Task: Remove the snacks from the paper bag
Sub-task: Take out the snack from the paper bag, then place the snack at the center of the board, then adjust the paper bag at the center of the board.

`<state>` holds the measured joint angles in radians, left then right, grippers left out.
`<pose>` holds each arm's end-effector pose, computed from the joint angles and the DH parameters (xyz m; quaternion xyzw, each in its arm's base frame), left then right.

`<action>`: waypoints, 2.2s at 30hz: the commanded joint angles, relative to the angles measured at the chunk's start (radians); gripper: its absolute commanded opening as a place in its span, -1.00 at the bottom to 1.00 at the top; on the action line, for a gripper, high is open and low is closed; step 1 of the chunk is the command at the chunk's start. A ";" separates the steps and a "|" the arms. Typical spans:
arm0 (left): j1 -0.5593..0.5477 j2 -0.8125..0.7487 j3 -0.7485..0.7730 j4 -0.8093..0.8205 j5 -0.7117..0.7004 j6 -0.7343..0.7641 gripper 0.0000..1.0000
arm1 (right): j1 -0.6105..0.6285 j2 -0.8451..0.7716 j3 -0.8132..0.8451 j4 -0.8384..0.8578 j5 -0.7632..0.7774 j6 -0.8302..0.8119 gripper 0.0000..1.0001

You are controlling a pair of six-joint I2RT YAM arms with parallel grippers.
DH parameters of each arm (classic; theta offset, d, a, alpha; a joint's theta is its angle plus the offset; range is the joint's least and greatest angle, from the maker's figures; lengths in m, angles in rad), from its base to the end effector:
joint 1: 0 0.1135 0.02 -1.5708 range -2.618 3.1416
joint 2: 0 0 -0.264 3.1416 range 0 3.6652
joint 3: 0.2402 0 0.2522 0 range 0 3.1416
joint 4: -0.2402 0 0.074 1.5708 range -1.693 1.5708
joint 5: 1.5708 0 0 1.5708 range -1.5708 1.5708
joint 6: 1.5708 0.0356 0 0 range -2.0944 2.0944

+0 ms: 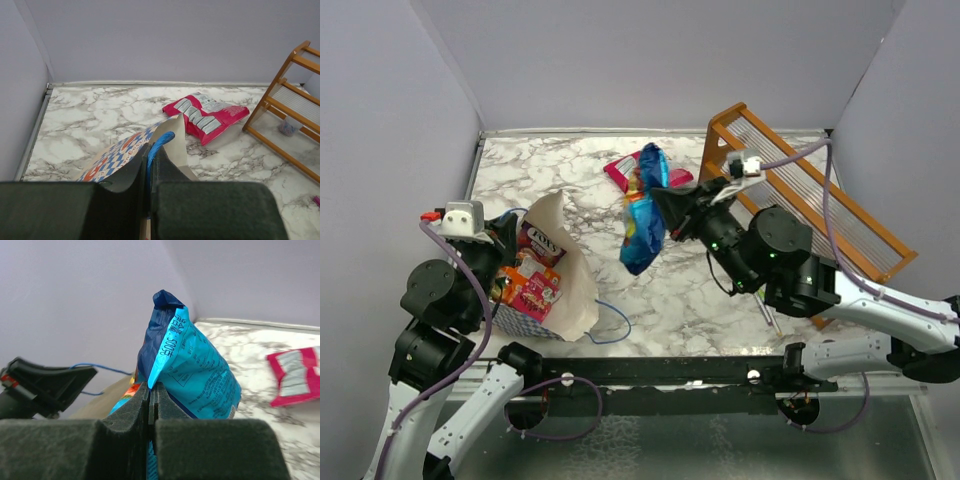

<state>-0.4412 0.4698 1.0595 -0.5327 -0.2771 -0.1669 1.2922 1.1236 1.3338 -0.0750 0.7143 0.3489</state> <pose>0.0610 -0.0181 0.4253 -0.0065 0.6874 -0.1251 0.7154 0.0865 0.2175 0.4749 -0.0454 0.6686 0.3595 0.6494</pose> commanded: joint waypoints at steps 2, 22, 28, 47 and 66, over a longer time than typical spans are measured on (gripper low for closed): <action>-0.006 -0.001 -0.003 0.035 -0.023 0.006 -1.00 | 0.000 -0.111 -0.205 0.070 0.319 0.008 -0.98; -0.005 0.008 0.040 0.012 -0.043 0.036 -1.00 | -0.410 0.457 -0.242 -0.343 0.248 0.605 -0.97; -0.005 0.005 0.051 -0.001 -0.050 0.039 -1.00 | -0.443 0.708 0.025 -0.250 0.170 0.433 -0.72; -0.005 0.019 0.010 0.042 -0.011 -0.005 -1.00 | -0.483 0.410 -0.083 -0.170 -1.151 -0.153 0.56; -0.005 0.041 0.023 0.109 0.009 -0.015 -1.00 | -0.164 0.532 -0.025 -0.283 -0.854 0.311 0.59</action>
<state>-0.4412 0.5045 1.0489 -0.4946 -0.2871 -0.1913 1.1347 1.5948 1.2411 -0.2962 -0.3210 0.5159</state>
